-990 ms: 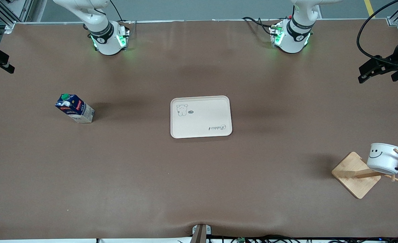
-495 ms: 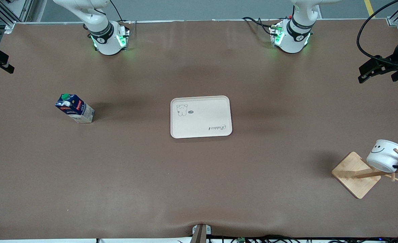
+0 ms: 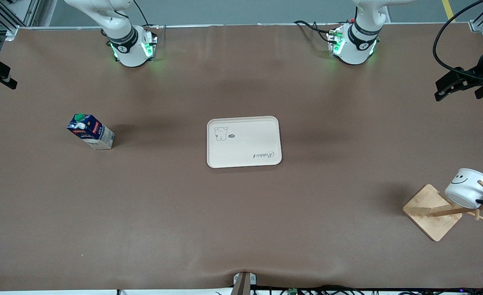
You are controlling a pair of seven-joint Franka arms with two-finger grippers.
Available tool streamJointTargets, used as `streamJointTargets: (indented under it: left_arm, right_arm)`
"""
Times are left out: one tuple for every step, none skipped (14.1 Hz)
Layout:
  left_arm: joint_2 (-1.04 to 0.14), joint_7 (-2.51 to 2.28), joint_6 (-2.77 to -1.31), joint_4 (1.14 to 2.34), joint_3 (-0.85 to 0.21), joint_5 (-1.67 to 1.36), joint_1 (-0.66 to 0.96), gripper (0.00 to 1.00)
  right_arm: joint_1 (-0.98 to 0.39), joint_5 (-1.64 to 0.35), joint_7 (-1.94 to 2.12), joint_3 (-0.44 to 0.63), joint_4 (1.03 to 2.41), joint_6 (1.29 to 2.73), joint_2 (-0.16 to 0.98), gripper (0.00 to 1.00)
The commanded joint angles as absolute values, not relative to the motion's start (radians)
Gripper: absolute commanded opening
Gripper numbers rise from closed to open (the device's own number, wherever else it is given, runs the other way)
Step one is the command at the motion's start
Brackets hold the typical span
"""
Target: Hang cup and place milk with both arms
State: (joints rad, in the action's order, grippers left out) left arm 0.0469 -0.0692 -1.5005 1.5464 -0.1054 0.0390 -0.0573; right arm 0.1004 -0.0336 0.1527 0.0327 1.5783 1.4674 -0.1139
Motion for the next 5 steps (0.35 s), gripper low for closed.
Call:
streamJointTargets:
  left_arm:
    - [0.057,-0.057,-1.502,1.546,-0.103,0.017,-0.061,1.00]
    - [0.057,-0.057,-1.502,1.546,-0.103,0.015,-0.061,1.00]
    - [0.057,-0.057,-1.502,1.546,-0.103,0.017,-0.061,1.00]
    - [0.057,-0.055,-1.502,1.546,-0.103,0.015,-0.061,1.00]
    - [0.057,-0.057,-1.502,1.546,-0.103,0.014,-0.061,1.00]
  right_arm:
    - [0.100,-0.025,0.140,0.035,1.569,1.460,-0.114,1.00]
    - [0.100,-0.025,0.140,0.035,1.569,1.460,-0.114,1.00]
    - [0.100,-0.025,0.140,0.035,1.569,1.460,-0.114,1.00]
    - [0.100,-0.025,0.140,0.035,1.569,1.460,-0.114,1.00]
    - [0.100,-0.025,0.140,0.035,1.569,1.460,-0.114,1.00]
